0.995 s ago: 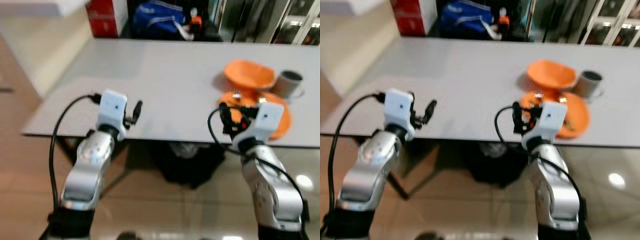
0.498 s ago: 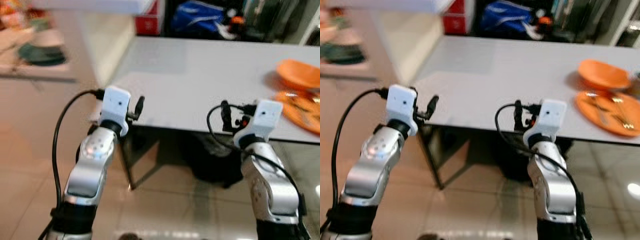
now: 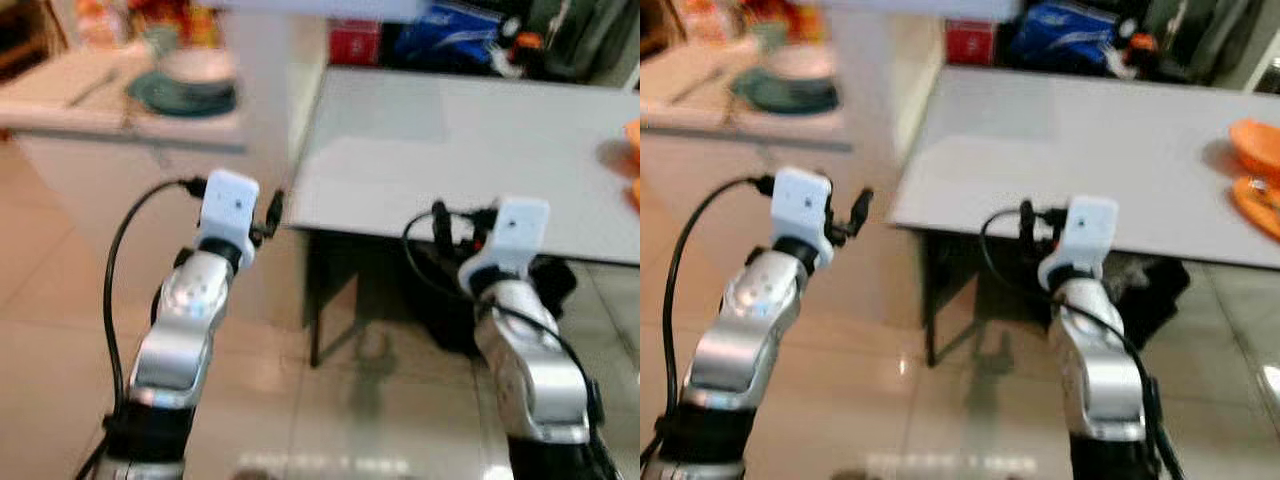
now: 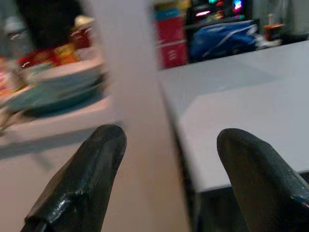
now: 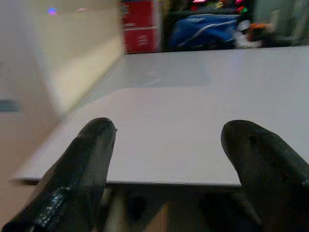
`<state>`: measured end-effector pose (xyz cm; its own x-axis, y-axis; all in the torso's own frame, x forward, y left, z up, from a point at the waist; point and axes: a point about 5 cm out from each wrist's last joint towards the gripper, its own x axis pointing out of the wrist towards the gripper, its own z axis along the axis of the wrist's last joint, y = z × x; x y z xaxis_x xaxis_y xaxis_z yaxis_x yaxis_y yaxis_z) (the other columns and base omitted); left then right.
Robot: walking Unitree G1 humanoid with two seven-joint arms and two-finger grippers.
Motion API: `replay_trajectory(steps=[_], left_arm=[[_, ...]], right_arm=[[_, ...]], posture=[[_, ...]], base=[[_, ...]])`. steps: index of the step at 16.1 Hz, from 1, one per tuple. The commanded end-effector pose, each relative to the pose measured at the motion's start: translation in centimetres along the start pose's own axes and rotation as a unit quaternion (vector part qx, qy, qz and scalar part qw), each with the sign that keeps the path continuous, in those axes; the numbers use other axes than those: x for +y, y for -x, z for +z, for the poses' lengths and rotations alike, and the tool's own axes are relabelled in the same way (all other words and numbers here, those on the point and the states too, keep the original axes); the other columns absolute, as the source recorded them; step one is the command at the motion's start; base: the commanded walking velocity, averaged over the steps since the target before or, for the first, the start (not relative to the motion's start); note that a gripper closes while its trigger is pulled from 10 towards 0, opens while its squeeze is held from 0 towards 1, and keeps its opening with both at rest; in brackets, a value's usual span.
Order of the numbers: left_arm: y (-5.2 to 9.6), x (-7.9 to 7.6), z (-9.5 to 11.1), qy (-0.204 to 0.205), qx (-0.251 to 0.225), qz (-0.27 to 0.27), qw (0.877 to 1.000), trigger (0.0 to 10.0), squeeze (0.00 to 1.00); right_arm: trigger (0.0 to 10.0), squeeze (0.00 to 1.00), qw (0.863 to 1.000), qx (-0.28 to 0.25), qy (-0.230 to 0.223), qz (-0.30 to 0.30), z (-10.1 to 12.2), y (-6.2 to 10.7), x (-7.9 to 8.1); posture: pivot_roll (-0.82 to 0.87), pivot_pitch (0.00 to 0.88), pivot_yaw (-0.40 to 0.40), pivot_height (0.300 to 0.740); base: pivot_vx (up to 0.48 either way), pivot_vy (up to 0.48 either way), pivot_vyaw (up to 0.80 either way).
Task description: Setting the table
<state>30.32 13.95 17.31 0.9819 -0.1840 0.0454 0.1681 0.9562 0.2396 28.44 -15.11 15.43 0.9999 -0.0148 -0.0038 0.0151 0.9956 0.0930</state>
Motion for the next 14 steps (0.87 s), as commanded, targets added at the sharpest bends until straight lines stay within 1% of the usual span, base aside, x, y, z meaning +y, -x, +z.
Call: replay_trajectory(steps=[1,7,8,10,11,12,14], left_arm=[[-0.1,0.5,0.2,-0.007,-0.003,0.012,1.000,10.0,0.00],[0.3,1.6,0.4,-0.017,-0.005,0.026,1.000,10.0,0.00],[0.0,1.6,0.5,-0.015,-0.006,0.028,0.999,10.0,0.00],[-0.2,0.9,0.4,-0.017,-0.006,0.014,1.000,10.0,0.00],[-0.2,0.4,0.7,-0.019,-0.012,-0.001,1.000,10.0,0.00],[-0.3,0.4,1.2,-0.005,-0.023,-0.007,1.000,10.0,0.00],[-0.6,0.7,2.0,0.010,-0.039,0.000,0.999,10.0,0.00]], right_arm=[[10.0,0.00,1.000,-0.007,-0.002,0.014,0.3,-0.1,0.5],[10.0,0.00,0.999,-0.003,-0.011,0.044,0.2,-0.3,1.9],[10.0,0.00,0.999,-0.005,-0.011,0.045,0.2,-0.7,1.7],[10.0,0.00,0.999,-0.008,-0.002,0.039,0.1,-0.9,1.3],[10.0,0.00,0.999,-0.012,-0.003,0.032,0.2,-0.9,1.0],[10.0,0.00,0.999,-0.015,-0.010,0.029,0.4,-0.8,1.1],[10.0,0.00,0.999,-0.014,-0.017,0.030,0.3,-0.8,1.4]], posture=[[0.10,0.033,0.001,0.740],[0.13,0.044,-0.011,0.740],[0.14,0.043,0.021,0.740],[0.14,0.037,0.034,0.740],[0.14,0.027,0.036,0.740],[0.14,0.016,0.034,0.740],[0.14,0.018,0.024,0.740]], base=[[0.000,0.480,0.00],[0.000,0.480,0.00],[0.000,0.480,0.00],[0.000,0.480,0.00],[0.000,0.480,0.00],[0.000,0.000,0.00],[0.000,0.000,0.00]])
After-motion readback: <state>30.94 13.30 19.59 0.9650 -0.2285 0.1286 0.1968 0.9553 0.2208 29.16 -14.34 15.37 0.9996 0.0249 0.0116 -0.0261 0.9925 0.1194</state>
